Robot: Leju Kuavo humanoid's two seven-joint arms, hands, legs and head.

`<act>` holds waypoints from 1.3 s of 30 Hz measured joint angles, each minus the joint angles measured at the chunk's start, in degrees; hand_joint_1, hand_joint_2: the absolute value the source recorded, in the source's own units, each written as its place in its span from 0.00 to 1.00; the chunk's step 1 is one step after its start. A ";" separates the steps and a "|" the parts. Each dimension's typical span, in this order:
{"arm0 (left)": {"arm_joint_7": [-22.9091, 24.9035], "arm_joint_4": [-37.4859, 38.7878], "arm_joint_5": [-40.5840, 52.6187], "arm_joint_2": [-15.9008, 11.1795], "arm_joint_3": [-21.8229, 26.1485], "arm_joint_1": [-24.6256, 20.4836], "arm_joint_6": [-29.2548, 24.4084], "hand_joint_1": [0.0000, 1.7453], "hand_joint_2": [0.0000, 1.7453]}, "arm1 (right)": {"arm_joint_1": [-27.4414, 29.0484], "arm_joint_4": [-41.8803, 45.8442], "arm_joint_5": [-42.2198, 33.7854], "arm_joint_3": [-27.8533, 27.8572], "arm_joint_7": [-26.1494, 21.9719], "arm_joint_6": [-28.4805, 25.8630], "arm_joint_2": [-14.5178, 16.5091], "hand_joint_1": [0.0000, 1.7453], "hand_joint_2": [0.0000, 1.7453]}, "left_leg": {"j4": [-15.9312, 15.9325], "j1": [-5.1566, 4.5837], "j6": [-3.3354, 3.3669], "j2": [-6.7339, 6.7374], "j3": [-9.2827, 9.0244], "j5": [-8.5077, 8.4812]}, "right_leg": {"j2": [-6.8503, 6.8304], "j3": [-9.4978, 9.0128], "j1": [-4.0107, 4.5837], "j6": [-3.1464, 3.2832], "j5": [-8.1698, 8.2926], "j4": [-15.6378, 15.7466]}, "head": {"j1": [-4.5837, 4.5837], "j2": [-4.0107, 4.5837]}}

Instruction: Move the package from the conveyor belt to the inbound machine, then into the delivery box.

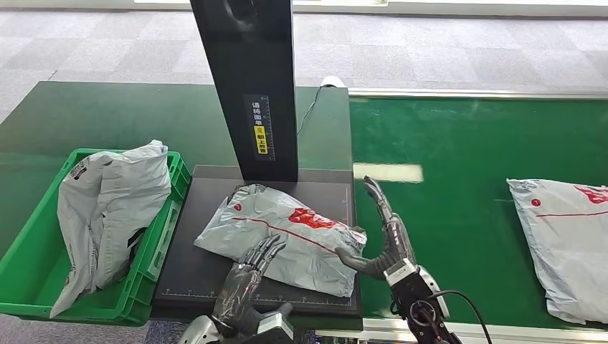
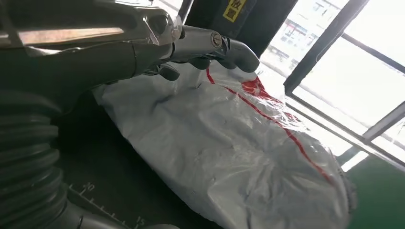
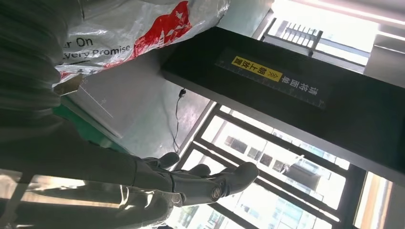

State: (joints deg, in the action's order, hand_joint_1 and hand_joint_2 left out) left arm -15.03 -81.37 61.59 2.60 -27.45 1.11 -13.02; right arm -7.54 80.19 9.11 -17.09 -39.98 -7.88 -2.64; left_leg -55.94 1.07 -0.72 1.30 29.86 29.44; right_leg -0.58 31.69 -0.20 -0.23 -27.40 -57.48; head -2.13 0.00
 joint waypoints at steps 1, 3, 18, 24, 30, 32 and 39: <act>1.36 0.77 1.90 0.03 -0.11 -1.26 -0.92 0.00 1.00 | 0.01 0.00 -0.03 0.31 0.00 0.43 0.29 0.00 1.00 | 0.00 0.00 0.00 0.00 0.00 -0.01 | 0.00 0.00 0.00 0.00 0.00 0.00 | 0.00 0.00; 3.83 2.48 3.89 0.23 0.08 -4.46 -3.98 0.00 1.00 | 0.16 0.00 0.05 0.81 0.00 0.78 0.95 0.00 1.00 | 0.00 0.00 0.01 -0.01 -0.01 -0.04 | 0.00 -0.01 0.00 -0.01 0.02 0.00 | 0.00 0.00; 9.27 19.80 7.27 2.97 -0.41 -28.35 0.32 0.00 1.00 | 0.10 -0.98 0.15 2.33 0.00 2.40 3.79 0.00 1.00 | -0.04 -0.01 0.04 -0.02 0.02 -0.12 | -0.01 0.00 0.00 -0.03 0.07 -0.01 | -0.01 0.00; 8.00 32.38 4.85 5.41 -3.45 -36.25 19.51 0.00 1.00 | -0.61 -2.16 0.89 3.65 0.01 2.56 4.64 0.00 1.00 | -0.03 -0.01 0.05 -0.04 0.03 -0.12 | -0.04 -0.01 0.00 -0.03 0.07 -0.01 | 0.00 0.00; 7.40 41.17 2.82 7.15 -5.36 -41.53 24.36 0.00 1.00 | -0.49 -2.86 1.39 5.19 0.01 1.84 5.20 0.00 1.00 | -0.03 -0.01 0.05 -0.18 0.02 -0.12 | -0.16 -0.09 -0.01 -0.04 0.06 -0.01 | -0.01 0.00; 7.40 42.82 2.43 7.42 -5.72 -42.51 24.69 0.00 1.00 | -0.43 -2.88 1.60 5.45 0.01 1.61 5.31 0.00 1.00 | -0.03 -0.01 0.05 -0.20 -0.01 -0.12 | -0.19 -0.13 -0.01 -0.04 0.06 -0.01 | 0.00 0.00; 7.40 45.68 2.13 8.03 -6.09 -43.99 24.85 0.00 1.00 | -0.42 -2.92 1.69 6.02 0.00 1.48 5.63 0.00 1.00 | -0.03 -0.02 0.06 -0.24 -0.18 -0.12 | -0.23 -0.32 -0.02 -0.04 0.06 -0.01 | -0.01 0.00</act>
State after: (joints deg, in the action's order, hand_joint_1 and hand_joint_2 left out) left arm -7.63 -35.69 63.71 10.62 -33.54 -42.88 11.83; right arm -7.95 77.28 10.80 -11.07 -39.98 -6.40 2.99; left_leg -55.97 1.06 -0.67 1.07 29.69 29.31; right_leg -0.81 31.38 -0.22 -0.27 -27.33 -57.49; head -2.14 0.00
